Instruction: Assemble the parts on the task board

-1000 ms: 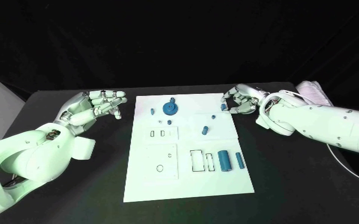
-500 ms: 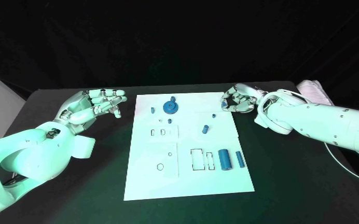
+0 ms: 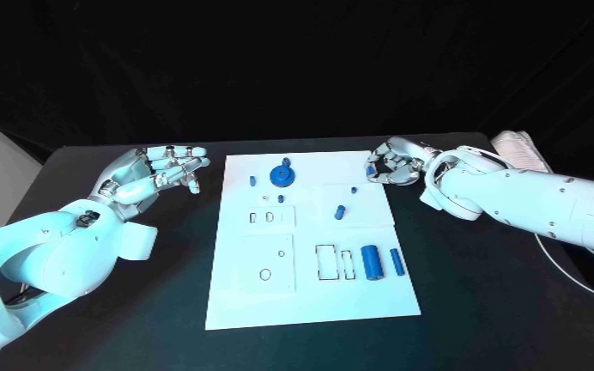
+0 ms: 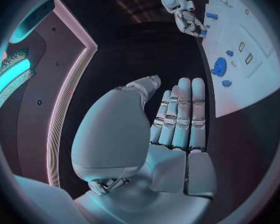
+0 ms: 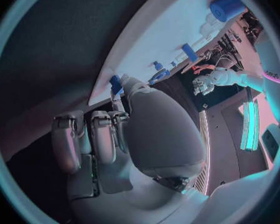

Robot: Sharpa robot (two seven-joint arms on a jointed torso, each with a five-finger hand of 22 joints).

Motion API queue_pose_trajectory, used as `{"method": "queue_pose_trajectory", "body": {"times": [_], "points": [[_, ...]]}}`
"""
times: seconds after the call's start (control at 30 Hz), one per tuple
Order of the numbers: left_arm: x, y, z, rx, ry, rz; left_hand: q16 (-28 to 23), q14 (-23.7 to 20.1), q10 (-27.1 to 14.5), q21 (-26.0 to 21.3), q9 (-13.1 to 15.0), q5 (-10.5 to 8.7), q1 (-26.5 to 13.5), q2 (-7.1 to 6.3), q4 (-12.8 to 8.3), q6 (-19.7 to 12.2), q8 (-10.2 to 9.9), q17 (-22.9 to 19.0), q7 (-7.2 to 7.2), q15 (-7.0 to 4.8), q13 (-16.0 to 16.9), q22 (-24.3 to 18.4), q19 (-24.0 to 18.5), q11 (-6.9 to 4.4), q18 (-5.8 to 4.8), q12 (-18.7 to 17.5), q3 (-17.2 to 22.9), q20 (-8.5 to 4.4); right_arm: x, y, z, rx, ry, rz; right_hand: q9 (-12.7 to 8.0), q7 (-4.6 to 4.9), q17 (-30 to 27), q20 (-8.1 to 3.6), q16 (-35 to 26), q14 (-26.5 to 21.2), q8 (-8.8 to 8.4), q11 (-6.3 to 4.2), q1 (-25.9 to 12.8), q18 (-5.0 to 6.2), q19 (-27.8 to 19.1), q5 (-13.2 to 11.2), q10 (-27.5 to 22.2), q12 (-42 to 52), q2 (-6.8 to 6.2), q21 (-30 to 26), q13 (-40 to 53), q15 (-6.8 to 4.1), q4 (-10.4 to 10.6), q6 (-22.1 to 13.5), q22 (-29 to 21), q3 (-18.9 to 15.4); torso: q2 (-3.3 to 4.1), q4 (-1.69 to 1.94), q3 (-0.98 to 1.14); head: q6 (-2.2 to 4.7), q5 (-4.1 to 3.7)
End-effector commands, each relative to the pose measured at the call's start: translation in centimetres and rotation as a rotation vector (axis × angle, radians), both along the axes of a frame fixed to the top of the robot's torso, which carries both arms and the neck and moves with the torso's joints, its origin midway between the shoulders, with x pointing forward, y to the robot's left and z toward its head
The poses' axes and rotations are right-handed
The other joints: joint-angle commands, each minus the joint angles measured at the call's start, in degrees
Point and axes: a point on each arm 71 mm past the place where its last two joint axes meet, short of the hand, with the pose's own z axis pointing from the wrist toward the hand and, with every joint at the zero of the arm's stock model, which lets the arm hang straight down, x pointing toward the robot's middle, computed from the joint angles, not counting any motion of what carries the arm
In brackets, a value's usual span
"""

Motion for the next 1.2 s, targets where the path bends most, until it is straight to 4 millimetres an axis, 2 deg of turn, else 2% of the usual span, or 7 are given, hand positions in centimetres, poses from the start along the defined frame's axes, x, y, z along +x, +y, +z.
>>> {"method": "queue_pose_trajectory", "body": {"times": [0.03, 0.2, 0.33, 0.67, 0.8, 1.03, 1.2], "points": [[-0.03, -0.12, 0.12, -0.004, -0.006, -0.015, 0.40, -0.53, -0.19, 0.23, 0.07, -0.26, -0.41, 0.16, -0.16, -0.40, -0.19, -0.06, -0.14, 0.07, 0.06, 0.05, -0.49, -0.03, 0.34, 0.13, 0.05, -0.04, 0.00, -0.02, -0.18, -0.018, 0.014, 0.004, -0.06, -0.01, 15.06, -0.52, 0.21, 5.86, 0.24, -0.43, 0.21, -0.37, 5.99, -0.44, 5.12, 0.30, 0.37, 0.25, 14.00, -0.33, -0.01, 0.42, 15.10, 0.25, 0.01, -0.03, 0.04, -0.05, -0.07], [-0.02, -0.10, 0.11, -0.003, -0.006, -0.015, 0.40, -0.53, -0.19, 0.23, 0.07, -0.26, -0.41, 0.16, -0.16, -0.40, -0.19, -0.06, -0.14, 0.07, 0.06, 0.05, -0.49, -0.03, 0.34, 0.13, 0.05, -0.04, 0.03, -0.06, -0.15, -0.021, 0.010, -0.002, -0.17, 0.04, 15.06, -0.59, 0.21, 5.86, 0.14, -0.43, -0.18, -0.37, 5.99, -0.91, 5.07, 0.24, -0.30, 0.25, 13.95, -0.36, 0.06, 0.27, 15.10, 0.37, 0.04, -0.05, 0.08, 0.00, -0.17], [-0.02, -0.09, 0.11, -0.003, -0.006, -0.015, 0.43, -0.56, -0.22, 0.34, 0.10, -0.28, -0.43, 0.22, -0.22, -0.44, -0.19, -0.09, -0.11, 0.08, 0.05, 0.11, -0.56, -0.01, 0.34, 0.13, 0.17, -0.04, 0.04, -0.08, -0.13, -0.022, 0.006, -0.007, -0.31, 0.18, 15.06, -0.59, 0.21, 5.86, -0.05, -0.34, -0.69, -0.37, 5.99, -1.23, 4.93, 0.08, -0.99, 0.25, 13.81, -0.28, 0.24, -0.04, 15.10, 0.36, 0.01, -0.04, 0.04, -0.04, -0.25], [-0.03, -0.09, 0.10, -0.003, -0.005, -0.015, 0.43, -0.56, -0.22, 0.34, 0.10, -0.28, -0.43, 0.22, -0.22, -0.44, -0.19, -0.09, -0.11, 0.08, 0.05, 0.11, -0.56, -0.01, 0.34, 0.13, 0.17, -0.04, 0.01, 0.05, -0.11, -0.022, 0.003, -0.006, -0.28, 0.11, 15.06, -0.54, 0.21, 5.86, 0.19, -0.33, -0.98, -0.37, 5.99, -1.34, 5.07, 0.24, -1.10, 0.25, 13.95, -0.24, 0.42, 0.38, 15.10, 0.64, 0.02, -0.02, 0.03, -0.06, -0.35], [-0.03, -0.09, 0.10, -0.003, -0.004, -0.015, 0.45, -0.58, -0.23, 0.39, 0.11, -0.29, -0.49, 0.23, -0.22, -0.46, -0.19, -0.11, -0.08, 0.10, 0.05, 0.14, -0.60, 0.01, 0.34, 0.13, 0.20, -0.03, 0.00, 0.13, -0.05, -0.020, -0.005, 0.000, 0.07, -0.54, 15.06, -0.82, 0.21, 5.86, 1.30, -0.82, -0.80, -0.37, 5.99, -1.35, 5.41, 0.63, -0.49, 0.25, 14.29, -0.74, 0.35, 2.11, 15.10, 1.56, -0.02, 0.01, -0.01, -0.11, -0.40], [-0.03, -0.06, 0.10, -0.002, -0.004, -0.015, 0.45, -0.58, -0.23, 0.39, 0.11, -0.29, -0.49, 0.23, -0.22, -0.46, -0.19, -0.11, -0.08, 0.10, 0.05, 0.14, -0.60, 0.01, 0.34, 0.13, 0.20, -0.03, 0.02, 0.11, 0.26, -0.012, -0.048, -0.001, 1.67, -3.15, 15.06, -2.71, 0.21, 5.86, 5.18, -3.05, -0.16, -0.37, 5.99, -1.46, 6.05, 1.40, 1.32, 0.25, 14.96, -2.89, -0.79, 5.79, 15.10, 4.32, -0.04, 0.05, -0.01, -0.18, -0.48], [-0.03, -0.03, 0.09, -0.002, -0.003, -0.015, 0.47, -0.59, -0.23, 0.43, 0.12, -0.29, -0.52, 0.26, -0.23, -0.45, -0.18, -0.12, -0.09, 0.11, 0.05, 0.16, -0.63, 0.01, 0.33, 0.14, 0.24, -0.03, 0.00, 0.20, 0.60, -0.004, -0.095, -0.018, 2.33, -3.76, 15.06, -3.28, 0.21, 5.86, 6.48, -3.60, -0.71, -0.37, 5.99, -1.59, 6.17, 1.55, 1.41, 0.25, 15.08, -3.43, -1.02, 6.04, 15.10, 4.79, -0.03, 0.05, -0.01, -0.25, -0.36]]}}
